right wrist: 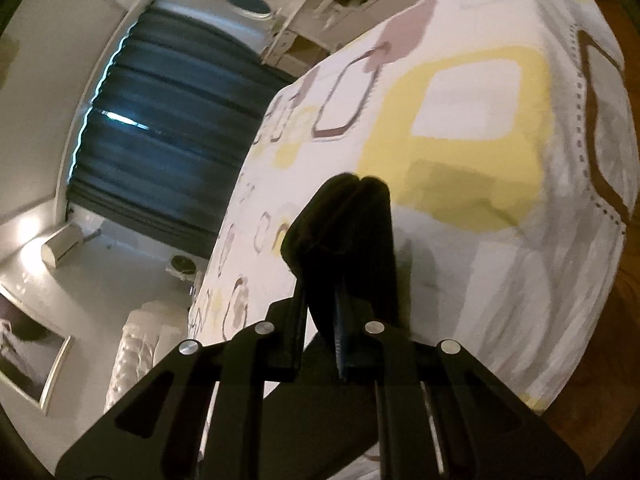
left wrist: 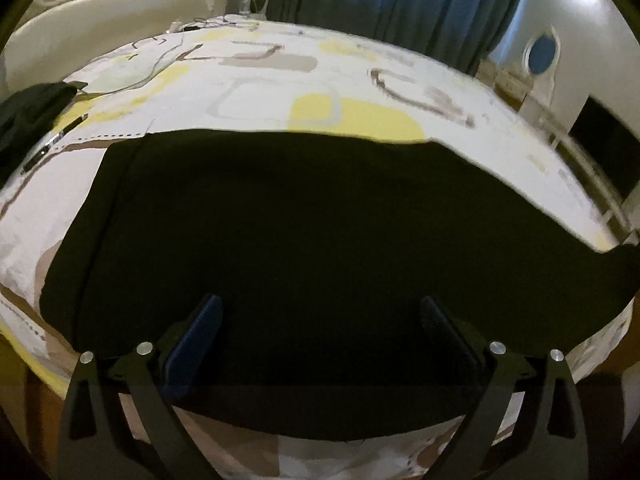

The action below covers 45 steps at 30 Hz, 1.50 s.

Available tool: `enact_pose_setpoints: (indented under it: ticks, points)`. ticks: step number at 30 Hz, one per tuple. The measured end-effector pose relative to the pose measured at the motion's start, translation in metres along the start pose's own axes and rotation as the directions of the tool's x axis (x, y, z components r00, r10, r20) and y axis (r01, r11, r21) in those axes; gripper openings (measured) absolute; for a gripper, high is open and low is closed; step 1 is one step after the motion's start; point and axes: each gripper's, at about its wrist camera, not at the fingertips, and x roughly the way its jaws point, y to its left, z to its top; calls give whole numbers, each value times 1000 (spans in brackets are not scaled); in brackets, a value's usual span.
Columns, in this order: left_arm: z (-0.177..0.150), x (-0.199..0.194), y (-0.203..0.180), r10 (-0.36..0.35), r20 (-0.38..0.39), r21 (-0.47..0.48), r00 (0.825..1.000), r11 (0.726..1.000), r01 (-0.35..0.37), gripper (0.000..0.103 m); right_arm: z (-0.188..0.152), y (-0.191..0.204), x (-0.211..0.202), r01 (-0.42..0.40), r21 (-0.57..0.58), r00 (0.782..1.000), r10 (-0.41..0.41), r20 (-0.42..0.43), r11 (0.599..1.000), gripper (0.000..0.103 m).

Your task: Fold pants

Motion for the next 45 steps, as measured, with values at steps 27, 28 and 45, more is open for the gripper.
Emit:
enact_pose_setpoints:
  ticks: [27, 28, 45]
  points:
    - [-5, -11, 22, -177, 91, -62, 980, 981, 183, 98, -172, 154, 52, -144, -312, 951, 44, -307, 939, 12]
    - [-6, -12, 23, -180, 92, -64, 979, 980, 186, 98, -179, 157, 55, -149, -315, 947, 43, -319, 937, 12]
    - [-6, -23, 26, -219, 150, -100, 964, 967, 235, 98, -281, 174, 97, -185, -415, 871, -47, -489, 891, 12]
